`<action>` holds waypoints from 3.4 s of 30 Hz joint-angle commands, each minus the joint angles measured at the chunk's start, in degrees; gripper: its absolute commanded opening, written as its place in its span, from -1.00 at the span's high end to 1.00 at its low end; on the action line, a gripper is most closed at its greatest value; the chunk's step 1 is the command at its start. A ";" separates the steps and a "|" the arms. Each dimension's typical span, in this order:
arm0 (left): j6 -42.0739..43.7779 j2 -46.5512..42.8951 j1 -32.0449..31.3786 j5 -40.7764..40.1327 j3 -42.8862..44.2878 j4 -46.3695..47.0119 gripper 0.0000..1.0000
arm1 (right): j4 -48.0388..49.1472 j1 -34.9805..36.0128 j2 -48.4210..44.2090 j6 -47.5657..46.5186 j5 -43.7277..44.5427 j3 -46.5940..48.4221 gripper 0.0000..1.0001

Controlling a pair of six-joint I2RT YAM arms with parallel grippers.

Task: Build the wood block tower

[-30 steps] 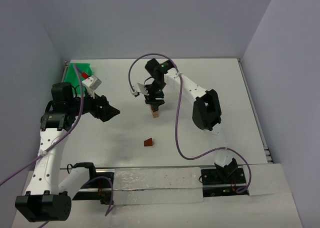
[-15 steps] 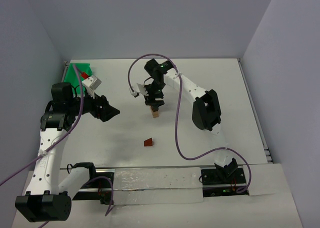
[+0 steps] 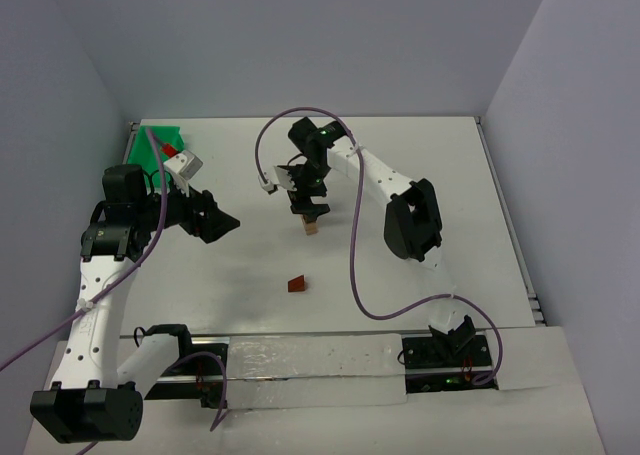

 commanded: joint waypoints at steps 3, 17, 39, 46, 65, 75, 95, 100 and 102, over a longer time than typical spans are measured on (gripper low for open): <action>0.71 0.10 0.56 0.51 1.51 1.52 -0.99 | 0.36 0.54 -3.19 1.06 -0.67 1.93 -0.99; -1.16 0.01 3.49 2.16 2.47 2.35 -0.99 | -3.11 0.44 -12.57 3.58 -4.45 3.82 -0.99; 21.29 8.09 -31.51 -19.60 -4.50 -5.09 -0.57 | 27.44 -14.89 -58.71 45.05 -19.34 -49.74 -0.99; 18.28 21.33 -44.35 -28.85 -3.59 0.76 -0.52 | 35.07 -19.33 -68.12 50.89 -16.34 -62.01 -0.99; 13.75 37.15 -51.82 -34.30 0.24 9.42 -0.29 | 39.08 -27.73 -71.91 52.47 -19.58 -71.09 -0.99; 14.33 39.09 -52.79 -35.12 0.13 9.42 -0.16 | 39.08 -28.79 -70.46 51.83 -21.28 -71.45 -0.99; 14.87 31.59 -52.36 -26.19 -2.98 12.54 0.92 | 40.92 -28.82 -70.07 54.50 -22.53 -71.33 -0.95; 4.11 19.51 -45.58 -12.90 -1.06 16.02 1.00 | 48.05 -28.56 -71.43 67.31 -20.59 -71.22 -0.83; -6.13 17.14 -37.73 -5.86 0.01 17.71 1.00 | 49.55 -28.25 -70.42 73.09 -19.49 -69.75 -0.80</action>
